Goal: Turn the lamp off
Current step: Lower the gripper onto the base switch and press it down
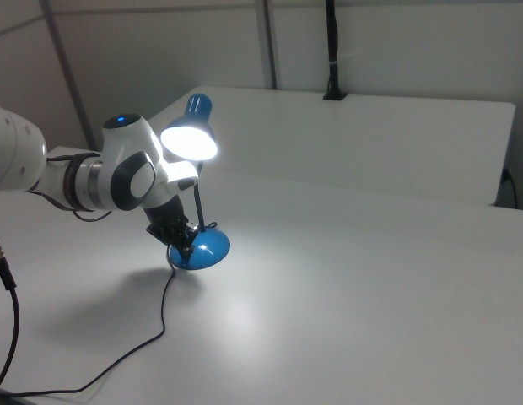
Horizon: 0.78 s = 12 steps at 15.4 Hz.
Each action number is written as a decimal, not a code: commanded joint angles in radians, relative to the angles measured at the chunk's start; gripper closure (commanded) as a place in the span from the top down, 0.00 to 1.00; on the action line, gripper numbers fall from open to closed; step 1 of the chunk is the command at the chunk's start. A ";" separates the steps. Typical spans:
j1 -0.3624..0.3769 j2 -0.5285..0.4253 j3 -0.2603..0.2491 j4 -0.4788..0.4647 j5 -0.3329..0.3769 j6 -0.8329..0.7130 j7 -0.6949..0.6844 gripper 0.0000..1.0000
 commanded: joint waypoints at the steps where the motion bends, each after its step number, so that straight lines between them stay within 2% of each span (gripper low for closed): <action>1: -0.004 0.001 0.004 0.011 -0.019 -0.003 -0.005 0.00; 12: -0.005 -0.006 0.004 0.017 -0.019 -0.021 0.001 0.00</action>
